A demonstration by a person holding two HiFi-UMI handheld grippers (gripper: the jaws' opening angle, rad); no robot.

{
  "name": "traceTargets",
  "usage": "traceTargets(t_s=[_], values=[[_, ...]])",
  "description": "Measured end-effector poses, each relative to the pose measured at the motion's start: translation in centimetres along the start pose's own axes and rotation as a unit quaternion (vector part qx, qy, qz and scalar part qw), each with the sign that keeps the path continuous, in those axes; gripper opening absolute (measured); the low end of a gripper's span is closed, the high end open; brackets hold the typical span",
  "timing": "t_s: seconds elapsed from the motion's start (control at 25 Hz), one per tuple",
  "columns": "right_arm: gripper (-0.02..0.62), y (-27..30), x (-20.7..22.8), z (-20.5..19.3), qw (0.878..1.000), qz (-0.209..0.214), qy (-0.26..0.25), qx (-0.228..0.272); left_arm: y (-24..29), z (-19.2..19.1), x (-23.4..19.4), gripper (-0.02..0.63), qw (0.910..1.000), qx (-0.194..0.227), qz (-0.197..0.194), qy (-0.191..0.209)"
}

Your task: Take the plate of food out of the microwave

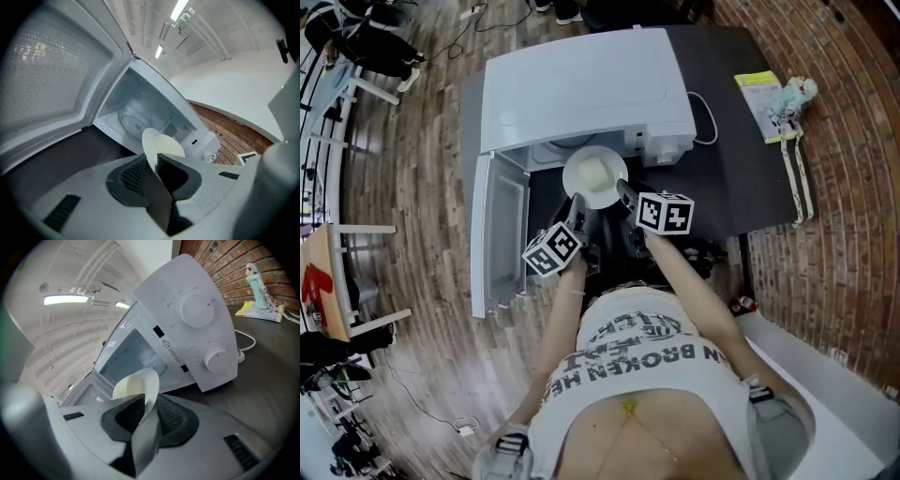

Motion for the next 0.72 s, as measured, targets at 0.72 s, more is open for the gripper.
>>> traceTargets(t_s=[0.72], values=[[0.08, -3.7, 1.4, -2.2, 0.999, 0.023, -0.017, -0.019, -3.0, -4.3, 2.4, 0.076, 0.9994, 0.021, 0.028, 0.004]])
Point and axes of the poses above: the fingertips, and each gripper's own axes: y forward along the fingers, x to its right, z out of its top, the point moved 7 cm from there along -y, backward along the fingers
